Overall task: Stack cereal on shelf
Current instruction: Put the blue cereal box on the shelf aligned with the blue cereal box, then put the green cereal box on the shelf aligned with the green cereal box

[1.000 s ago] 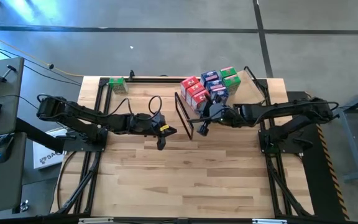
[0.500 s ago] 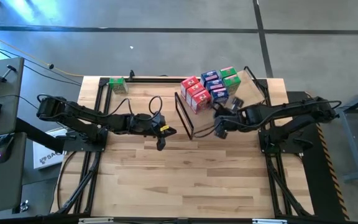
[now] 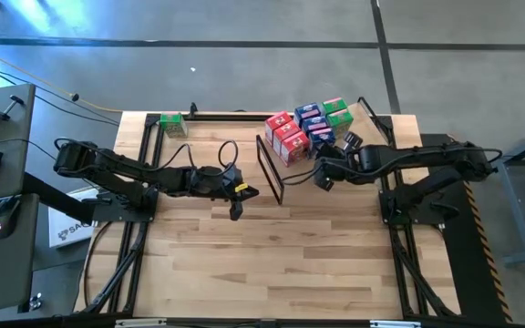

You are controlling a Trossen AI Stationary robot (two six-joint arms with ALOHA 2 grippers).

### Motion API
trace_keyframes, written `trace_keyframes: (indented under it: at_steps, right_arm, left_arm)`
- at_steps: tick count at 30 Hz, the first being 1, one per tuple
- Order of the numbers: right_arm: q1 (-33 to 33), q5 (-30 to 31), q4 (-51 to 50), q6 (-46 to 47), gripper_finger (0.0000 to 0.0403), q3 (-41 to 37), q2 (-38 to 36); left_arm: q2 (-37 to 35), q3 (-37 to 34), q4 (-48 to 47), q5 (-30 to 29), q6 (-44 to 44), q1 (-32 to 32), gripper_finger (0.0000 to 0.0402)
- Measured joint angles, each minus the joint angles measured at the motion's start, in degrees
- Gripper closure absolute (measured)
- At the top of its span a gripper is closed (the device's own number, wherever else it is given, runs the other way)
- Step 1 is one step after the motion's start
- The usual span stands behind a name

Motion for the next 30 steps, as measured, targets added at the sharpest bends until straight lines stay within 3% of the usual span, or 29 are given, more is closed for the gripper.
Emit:
trace_keyframes:
  at_steps: [8, 21, 30]
  right_arm:
    - [-1.81, 0.04, 0.93, -1.54, 0.0402, -0.04, 0.0]
    - [0.08, -0.09, -0.46, -4.0, 0.0402, 2.06, -0.92]
    - [9.04, -1.19, -0.32, -0.29, 0.0402, 0.51, -7.22]
  left_arm:
    - [0.0, 0.0, -1.5, 3.15, -0.5, 0.04, 0.0383]
    - [-1.91, 0.07, -2.35, 0.45, -0.49, 1.1, 0.0383]
    - [-12.47, 0.61, -19.97, 3.03, 7.34, 10.91, 0.0399]
